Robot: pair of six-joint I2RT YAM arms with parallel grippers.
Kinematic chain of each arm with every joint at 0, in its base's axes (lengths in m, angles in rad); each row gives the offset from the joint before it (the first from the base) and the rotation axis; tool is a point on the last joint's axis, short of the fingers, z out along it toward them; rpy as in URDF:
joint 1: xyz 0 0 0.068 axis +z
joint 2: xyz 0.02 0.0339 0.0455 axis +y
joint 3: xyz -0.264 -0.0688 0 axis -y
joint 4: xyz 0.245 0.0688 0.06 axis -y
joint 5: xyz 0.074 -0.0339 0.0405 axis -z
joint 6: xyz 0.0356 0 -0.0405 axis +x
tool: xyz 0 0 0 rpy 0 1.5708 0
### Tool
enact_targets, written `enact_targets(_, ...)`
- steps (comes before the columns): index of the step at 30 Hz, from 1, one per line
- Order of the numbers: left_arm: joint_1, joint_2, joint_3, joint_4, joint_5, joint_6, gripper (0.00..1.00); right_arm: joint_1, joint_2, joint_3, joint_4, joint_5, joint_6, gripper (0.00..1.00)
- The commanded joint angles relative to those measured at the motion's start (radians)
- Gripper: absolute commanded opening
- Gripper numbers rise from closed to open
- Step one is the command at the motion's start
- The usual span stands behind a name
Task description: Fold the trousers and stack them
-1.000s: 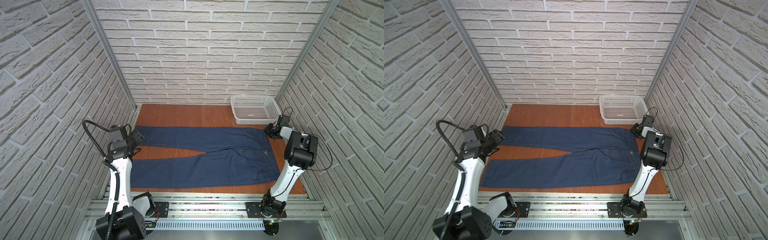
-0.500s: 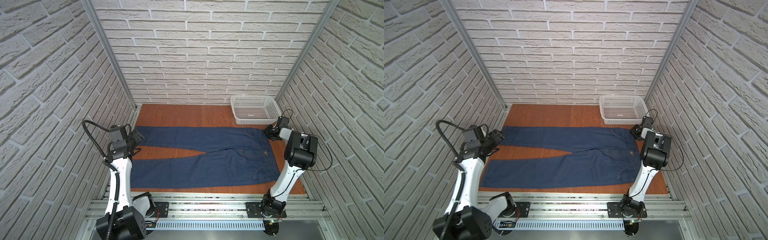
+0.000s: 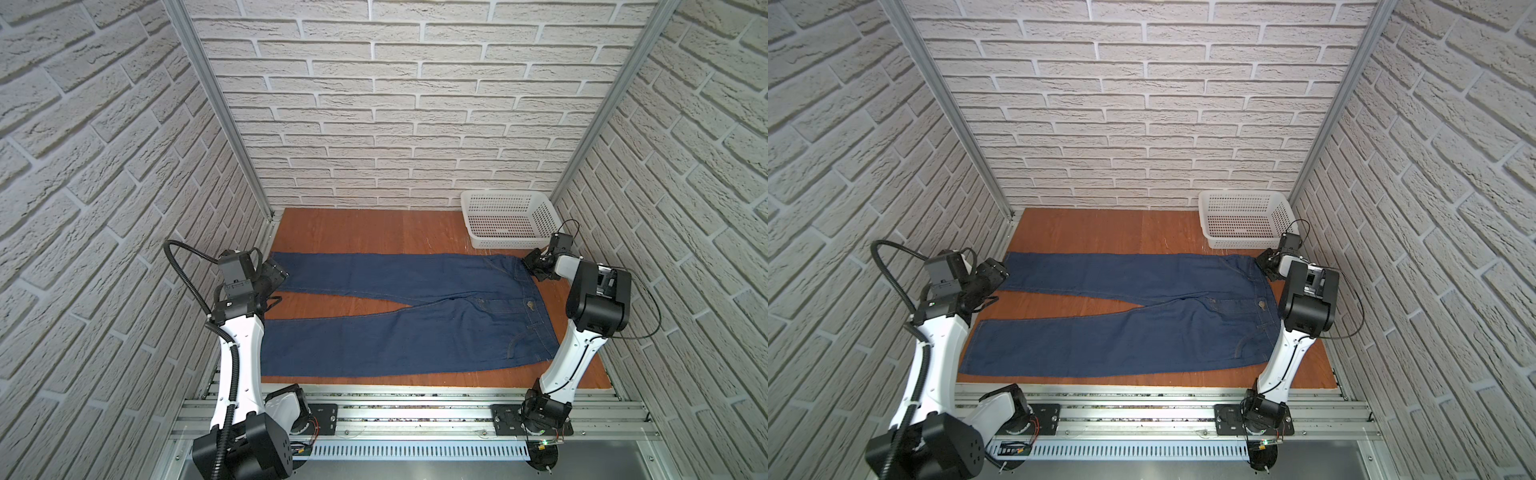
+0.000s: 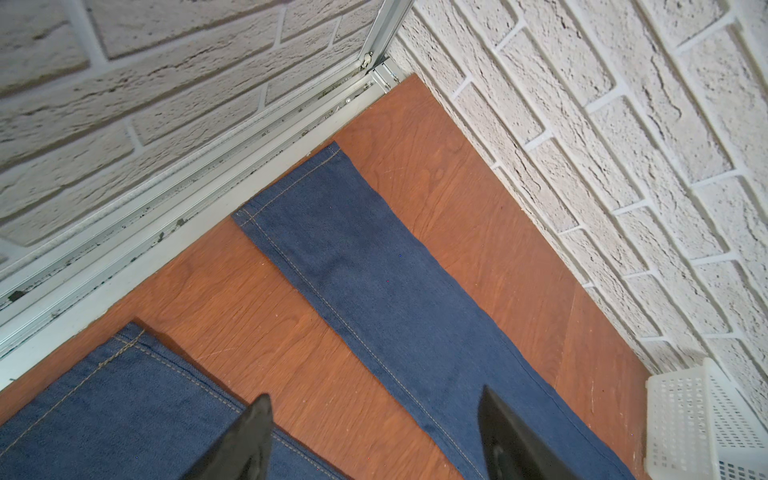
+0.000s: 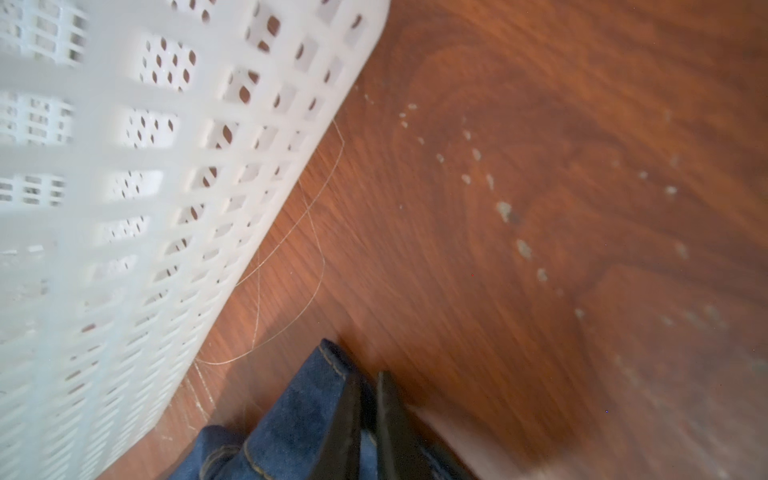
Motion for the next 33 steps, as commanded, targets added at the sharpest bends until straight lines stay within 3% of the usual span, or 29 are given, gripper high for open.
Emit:
enact_targets(1,0.01,-0.007,0.026,0.022,-0.014,0.018,0.77,0.009,-0.019,-0.03,-0.015,-0.025,0.0,0.06)
enact_targets(20,0.012,-0.02,0.04,-0.003,-0.023,0.023,0.78,0.009,-0.293,-0.081,-0.296,0.152,-0.134,0.06)
enact_targets(22,0.012,-0.02,0.041,-0.002,-0.021,0.022,0.78,0.009,-0.28,-0.066,-0.292,0.141,-0.143,0.13)
enact_targets(24,0.011,-0.021,0.04,-0.002,-0.02,0.022,0.78,0.01,-0.238,-0.021,-0.301,0.113,-0.159,0.26)
enact_targets(26,0.012,-0.02,0.041,-0.005,-0.02,0.022,0.78,0.014,-0.184,0.029,-0.316,0.097,-0.169,0.32)
enact_targets(33,0.014,-0.032,0.054,-0.022,-0.026,0.023,0.78,0.053,-0.028,0.162,-0.409,0.097,-0.157,0.27)
